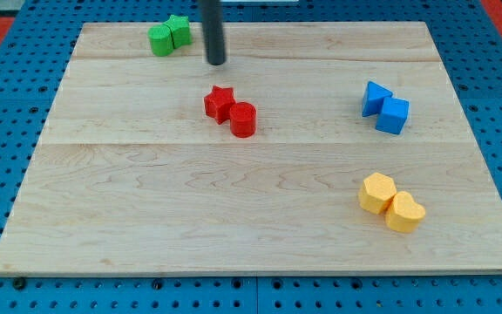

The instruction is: Push the green star and green circle a bit left

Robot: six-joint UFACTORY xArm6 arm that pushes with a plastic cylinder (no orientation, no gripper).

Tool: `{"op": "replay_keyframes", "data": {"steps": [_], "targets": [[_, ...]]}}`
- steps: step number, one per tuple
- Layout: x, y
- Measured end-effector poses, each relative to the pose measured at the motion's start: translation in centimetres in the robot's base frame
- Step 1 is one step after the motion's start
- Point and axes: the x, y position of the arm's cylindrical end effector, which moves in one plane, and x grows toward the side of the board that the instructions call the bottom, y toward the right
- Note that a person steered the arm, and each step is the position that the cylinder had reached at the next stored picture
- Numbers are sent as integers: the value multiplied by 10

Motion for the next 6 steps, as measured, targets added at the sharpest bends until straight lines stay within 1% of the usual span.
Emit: {"op": "replay_keyframes", "data": {"steps": [1,2,3,4,5,6], "targets": [[-31,43],[-78,26],[-81,-3],[-72,-61],[-71,-96],[-44,-93]]}}
